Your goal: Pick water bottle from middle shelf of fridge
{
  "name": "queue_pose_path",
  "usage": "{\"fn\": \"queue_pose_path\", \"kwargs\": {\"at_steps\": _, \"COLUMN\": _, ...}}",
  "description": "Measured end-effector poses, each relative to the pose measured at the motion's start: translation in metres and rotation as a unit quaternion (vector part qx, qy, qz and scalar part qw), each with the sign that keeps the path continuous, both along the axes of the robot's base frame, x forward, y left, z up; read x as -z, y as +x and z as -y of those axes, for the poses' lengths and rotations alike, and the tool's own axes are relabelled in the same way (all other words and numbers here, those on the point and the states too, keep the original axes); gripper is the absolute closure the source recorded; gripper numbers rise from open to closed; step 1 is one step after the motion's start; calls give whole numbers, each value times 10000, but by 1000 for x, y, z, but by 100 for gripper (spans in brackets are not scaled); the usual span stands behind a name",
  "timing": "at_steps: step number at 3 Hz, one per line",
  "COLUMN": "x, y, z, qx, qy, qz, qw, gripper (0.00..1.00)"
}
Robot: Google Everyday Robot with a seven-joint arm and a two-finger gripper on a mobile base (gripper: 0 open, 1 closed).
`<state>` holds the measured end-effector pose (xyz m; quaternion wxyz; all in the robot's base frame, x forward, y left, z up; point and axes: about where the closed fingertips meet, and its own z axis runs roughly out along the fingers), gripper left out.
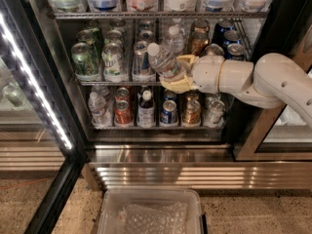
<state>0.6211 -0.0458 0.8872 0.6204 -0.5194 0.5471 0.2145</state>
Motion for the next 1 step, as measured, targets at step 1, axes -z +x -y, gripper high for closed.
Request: {"fn": "queue_pose_path", "kwargs": {"at_steps": 1, "x": 0, "y": 0, "z": 0, "qx": 0, "qy": 0, "qz": 0, "qw": 10000, "gripper": 100}}
